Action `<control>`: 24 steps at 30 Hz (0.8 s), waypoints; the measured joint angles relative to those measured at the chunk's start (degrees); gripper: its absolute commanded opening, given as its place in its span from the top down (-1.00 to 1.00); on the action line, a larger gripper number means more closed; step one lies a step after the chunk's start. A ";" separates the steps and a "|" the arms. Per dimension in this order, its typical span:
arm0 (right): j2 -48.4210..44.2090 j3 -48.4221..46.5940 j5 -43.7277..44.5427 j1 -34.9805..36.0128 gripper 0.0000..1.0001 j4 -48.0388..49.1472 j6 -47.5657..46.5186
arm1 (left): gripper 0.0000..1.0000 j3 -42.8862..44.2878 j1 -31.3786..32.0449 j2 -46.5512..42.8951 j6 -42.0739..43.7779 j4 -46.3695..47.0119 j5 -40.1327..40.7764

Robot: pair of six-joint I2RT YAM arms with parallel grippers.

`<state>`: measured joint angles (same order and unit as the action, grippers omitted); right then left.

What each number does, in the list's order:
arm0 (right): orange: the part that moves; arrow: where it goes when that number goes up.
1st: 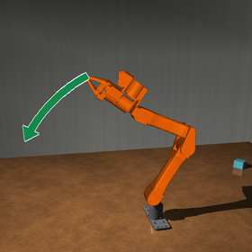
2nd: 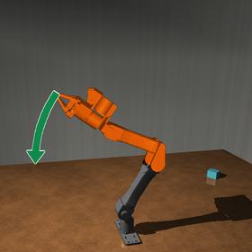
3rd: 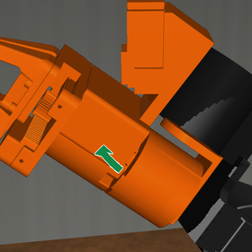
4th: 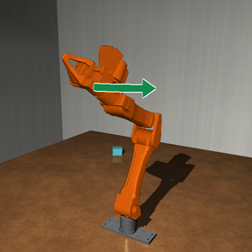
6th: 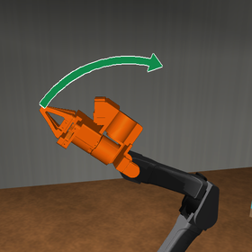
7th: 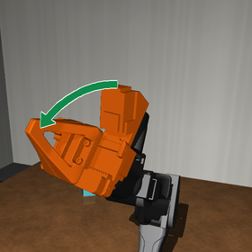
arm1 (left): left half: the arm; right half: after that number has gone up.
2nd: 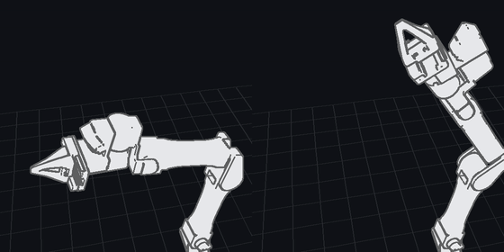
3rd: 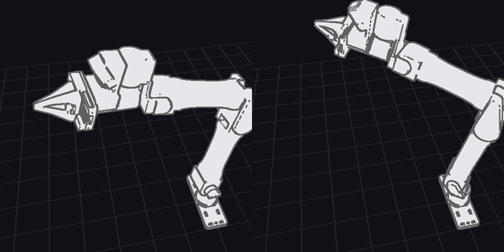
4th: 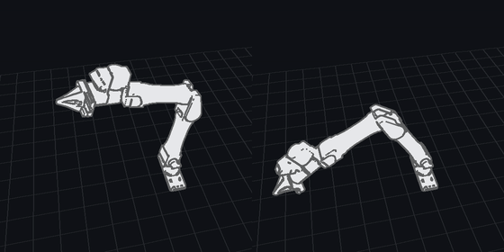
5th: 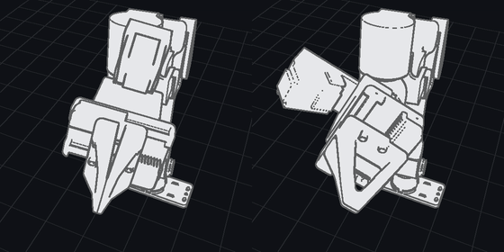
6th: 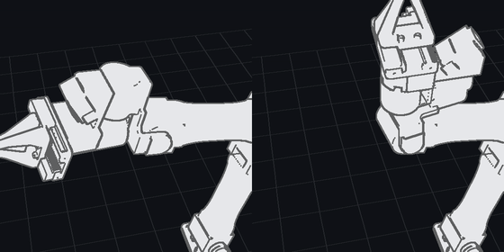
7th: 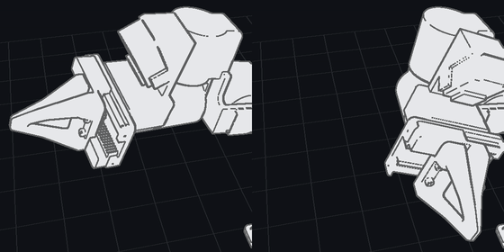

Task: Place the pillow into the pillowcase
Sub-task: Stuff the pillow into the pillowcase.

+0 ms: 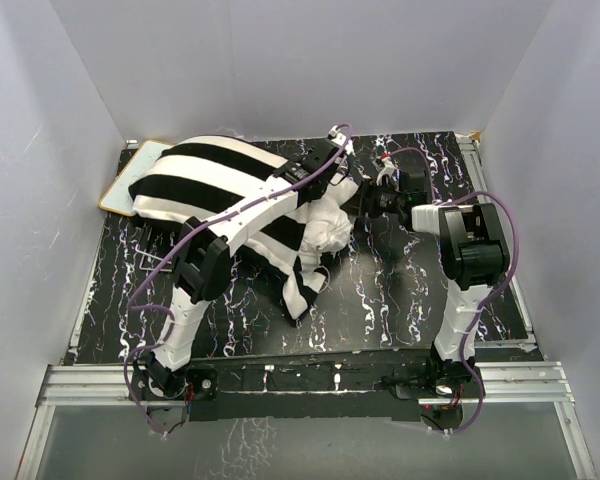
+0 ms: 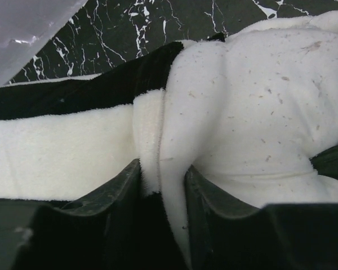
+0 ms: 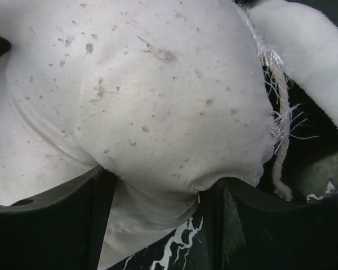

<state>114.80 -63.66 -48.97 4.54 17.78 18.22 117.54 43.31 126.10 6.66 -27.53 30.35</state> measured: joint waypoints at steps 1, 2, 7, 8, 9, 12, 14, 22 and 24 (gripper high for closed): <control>0.15 -0.24 0.00 0.33 -0.06 0.46 0.20 | 0.48 0.00 -0.37 -0.02 -0.24 -0.20 -0.39; 0.33 -0.50 -0.04 0.61 0.00 1.05 0.76 | 0.56 0.00 -0.79 -0.02 -0.48 -0.42 -0.87; 0.90 -1.07 -1.14 0.66 0.37 4.70 3.98 | 0.95 0.17 -2.95 -0.07 -2.12 -1.73 -4.55; 1.16 -1.27 -1.40 0.70 0.45 5.40 4.66 | 0.98 0.55 -3.30 -0.07 -2.38 -2.23 -5.60; 1.55 -1.53 -1.75 0.76 0.52 6.25 5.38 | 1.00 1.14 -3.63 -0.07 -2.67 -2.84 -6.88; 2.78 -1.99 -2.36 1.09 0.69 8.39 7.39 | 1.00 2.82 -4.26 -0.22 -3.50 -4.15 -10.45; 3.45 -2.08 -2.71 1.31 0.78 9.51 8.57 | 1.00 3.80 -4.63 -0.52 -4.04 -5.03 -12.83; 3.65 -1.73 -5.51 1.53 0.84 18.82 17.11 | 1.00 3.54 -6.64 -4.90 -8.72 -3.72 -27.36; 2.95 -0.85 -6.12 1.51 0.84 23.93 22.51 | 1.00 4.63 -7.06 -5.29 -10.99 -2.56 -31.12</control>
<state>117.75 -64.51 -55.09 6.04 41.71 40.73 122.17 36.25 120.81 -4.34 -30.09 -0.78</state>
